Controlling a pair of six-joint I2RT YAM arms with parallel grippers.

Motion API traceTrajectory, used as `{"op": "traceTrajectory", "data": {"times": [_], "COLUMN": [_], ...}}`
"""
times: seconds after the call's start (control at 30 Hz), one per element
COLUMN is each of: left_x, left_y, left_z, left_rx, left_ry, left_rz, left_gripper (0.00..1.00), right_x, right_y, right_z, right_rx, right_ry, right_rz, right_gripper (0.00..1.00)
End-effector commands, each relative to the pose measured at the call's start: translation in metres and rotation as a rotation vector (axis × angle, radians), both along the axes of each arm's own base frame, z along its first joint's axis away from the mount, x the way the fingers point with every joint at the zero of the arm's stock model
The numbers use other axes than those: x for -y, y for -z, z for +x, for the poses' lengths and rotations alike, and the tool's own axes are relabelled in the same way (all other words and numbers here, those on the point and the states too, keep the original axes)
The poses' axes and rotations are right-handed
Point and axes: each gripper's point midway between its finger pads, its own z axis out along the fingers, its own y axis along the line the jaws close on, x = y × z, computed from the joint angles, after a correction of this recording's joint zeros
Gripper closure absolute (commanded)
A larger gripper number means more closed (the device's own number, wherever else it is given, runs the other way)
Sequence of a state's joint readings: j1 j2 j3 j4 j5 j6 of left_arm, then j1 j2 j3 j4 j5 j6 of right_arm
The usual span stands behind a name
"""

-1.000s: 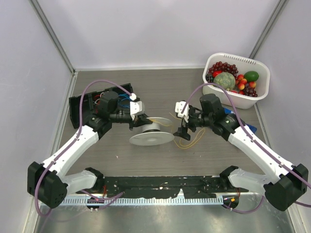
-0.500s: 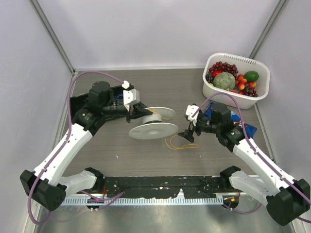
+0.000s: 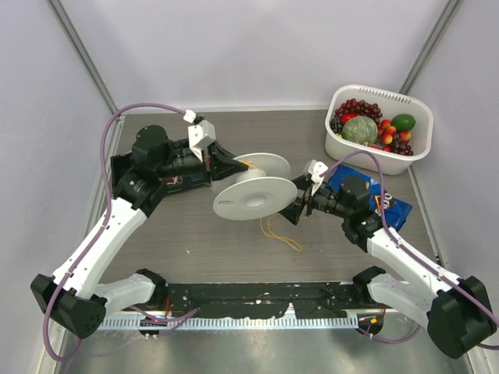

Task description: Wrap the cables

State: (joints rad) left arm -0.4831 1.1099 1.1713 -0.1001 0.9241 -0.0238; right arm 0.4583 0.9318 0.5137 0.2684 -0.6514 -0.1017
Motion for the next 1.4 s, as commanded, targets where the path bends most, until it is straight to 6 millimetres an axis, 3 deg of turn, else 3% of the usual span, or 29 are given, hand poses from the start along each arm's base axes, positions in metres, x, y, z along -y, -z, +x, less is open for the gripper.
{"op": "traceTrajectory", "data": {"times": [0.0, 0.2, 0.4, 0.53, 0.67, 0.83, 1.0, 1.07, 1.13, 1.2, 1.23, 1.27, 1.3, 1.37], "left_x": [-0.001, 0.001, -0.001, 0.001, 0.002, 0.003, 0.003, 0.002, 0.000, -0.005, -0.008, -0.012, -0.015, -0.019], "left_y": [-0.063, -0.075, -0.086, -0.094, -0.105, -0.110, -0.113, -0.114, -0.113, -0.116, -0.116, -0.117, -0.118, -0.117], "left_z": [-0.005, -0.006, -0.003, -0.001, 0.003, 0.004, 0.006, 0.008, 0.012, 0.019, 0.025, 0.031, 0.036, 0.040], "left_rx": [0.078, 0.043, -0.003, -0.040, -0.063, -0.078, -0.093, -0.098, -0.110, -0.115, -0.114, -0.109, -0.078, -0.008], "left_ry": [-0.008, -0.007, -0.019, -0.017, -0.024, -0.024, -0.034, -0.043, -0.065, -0.103, -0.132, -0.160, -0.190, -0.217], "left_rz": [-0.154, -0.197, -0.245, -0.278, -0.310, -0.317, -0.322, -0.325, -0.329, -0.342, -0.346, -0.346, -0.338, -0.309], "left_gripper": [1.00, 1.00, 1.00, 1.00, 1.00, 1.00, 1.00, 1.00, 1.00, 1.00, 1.00, 1.00, 1.00, 1.00], "right_x": [-0.010, -0.020, -0.027, -0.031, -0.023, -0.028, -0.030, -0.031, -0.031, -0.030, -0.028, -0.027, -0.024, -0.016], "right_y": [-0.030, -0.021, -0.035, -0.034, -0.030, -0.047, -0.050, -0.051, -0.053, -0.047, -0.047, -0.035, -0.033, -0.020], "right_z": [0.012, 0.021, 0.012, 0.012, 0.027, 0.030, 0.037, 0.038, 0.036, 0.035, 0.034, 0.033, 0.032, 0.036], "right_rx": [0.016, -0.035, -0.018, 0.003, 0.041, 0.103, 0.115, 0.126, 0.137, 0.123, 0.129, 0.095, 0.103, 0.056], "right_ry": [0.049, 0.075, 0.048, 0.083, 0.185, 0.164, 0.174, 0.170, 0.159, 0.158, 0.160, 0.166, 0.168, 0.206], "right_rz": [0.174, 0.234, 0.318, 0.330, 0.334, 0.369, 0.384, 0.385, 0.385, 0.366, 0.357, 0.323, 0.302, 0.233], "right_gripper": [0.02, 0.03, 0.03, 0.03, 0.07, 0.15, 0.24, 0.32, 0.49, 0.75, 0.81, 0.93, 0.98, 0.99]}}
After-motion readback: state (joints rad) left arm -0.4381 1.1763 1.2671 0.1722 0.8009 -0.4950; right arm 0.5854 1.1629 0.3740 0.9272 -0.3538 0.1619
